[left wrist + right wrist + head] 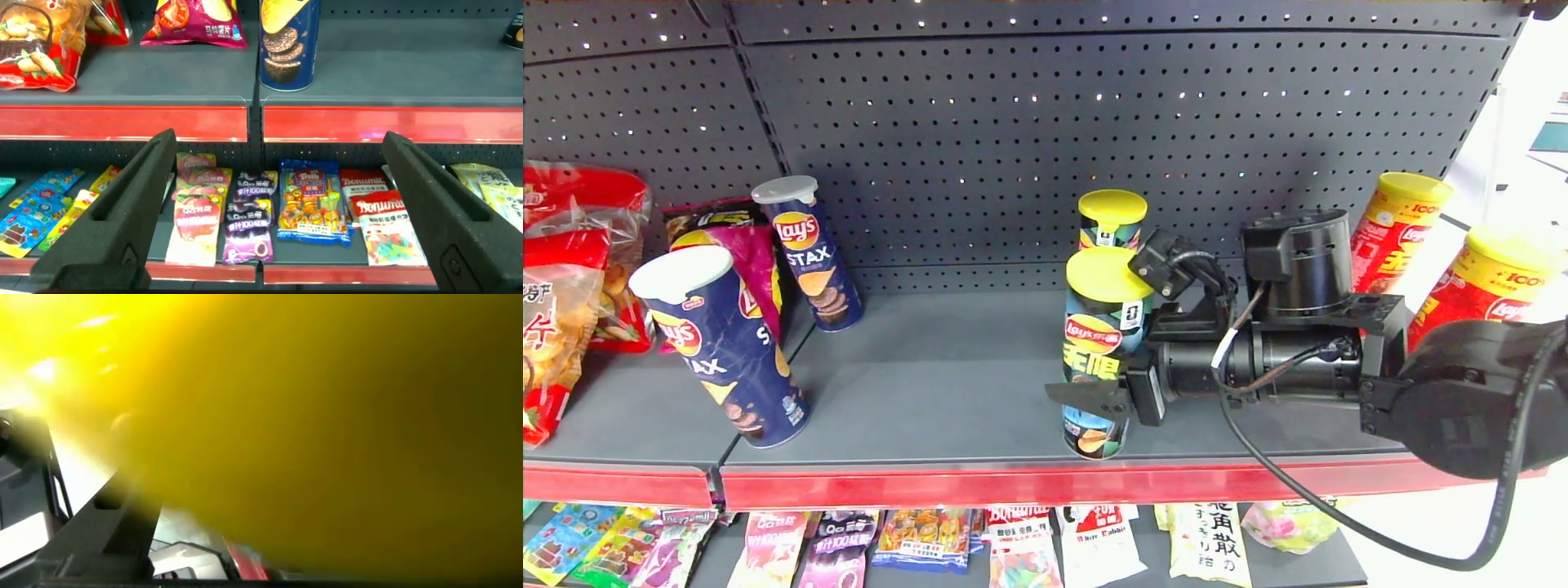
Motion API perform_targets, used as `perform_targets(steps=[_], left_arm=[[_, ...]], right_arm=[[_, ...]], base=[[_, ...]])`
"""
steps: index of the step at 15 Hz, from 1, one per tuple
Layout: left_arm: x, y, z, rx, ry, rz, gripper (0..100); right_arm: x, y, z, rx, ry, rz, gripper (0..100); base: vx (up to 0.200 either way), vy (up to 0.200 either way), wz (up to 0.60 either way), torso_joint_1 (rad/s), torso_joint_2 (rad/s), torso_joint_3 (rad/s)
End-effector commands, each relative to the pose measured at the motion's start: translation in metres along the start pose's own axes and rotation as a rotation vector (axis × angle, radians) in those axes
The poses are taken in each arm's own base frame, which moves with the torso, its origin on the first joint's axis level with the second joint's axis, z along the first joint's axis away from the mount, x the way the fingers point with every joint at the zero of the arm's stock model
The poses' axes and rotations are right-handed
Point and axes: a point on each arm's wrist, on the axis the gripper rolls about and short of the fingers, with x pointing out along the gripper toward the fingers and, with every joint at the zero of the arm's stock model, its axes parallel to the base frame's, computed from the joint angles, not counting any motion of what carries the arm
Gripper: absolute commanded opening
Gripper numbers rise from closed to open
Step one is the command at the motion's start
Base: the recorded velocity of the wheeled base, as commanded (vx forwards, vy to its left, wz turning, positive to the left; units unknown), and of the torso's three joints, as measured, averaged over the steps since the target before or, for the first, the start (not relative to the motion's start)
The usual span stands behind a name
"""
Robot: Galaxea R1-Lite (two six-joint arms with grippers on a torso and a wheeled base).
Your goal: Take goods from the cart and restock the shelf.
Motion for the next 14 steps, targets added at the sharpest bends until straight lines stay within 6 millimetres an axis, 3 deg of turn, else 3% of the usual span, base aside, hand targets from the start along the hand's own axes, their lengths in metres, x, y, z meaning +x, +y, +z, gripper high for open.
perform_targets(steps=[1, 6, 7, 14], left_arm=[[0.0, 0.0, 0.0, 0.0, 0.0, 0.0, 100], [0.0, 0.0, 0.0, 0.0, 0.0, 0.0, 100], [0.0, 0.0, 0.0, 0.0, 0.0, 0.0, 100], [0.0, 0.0, 0.0, 0.0, 0.0, 0.0, 100]], right_arm=[[0.0063, -0.0029, -0.002, 0.005, 0.008, 0.0, 100], [0.0112, -0.0064, -0.0027, 0.014, 0.01, -0.004, 100], [0.0112, -0.0064, -0.0027, 0.014, 0.01, -0.004, 0], [0.0083, -0.0094, -0.0013, 0.015, 0.003, -0.01, 0]], base=[[0.0, 0.0, 0.0, 0.0, 0.0, 0.0], [0.0, 0.0, 0.0, 0.0, 0.0, 0.0], [0.0, 0.0, 0.0, 0.0, 0.0, 0.0], [0.0, 0.0, 0.0, 0.0, 0.0, 0.0]])
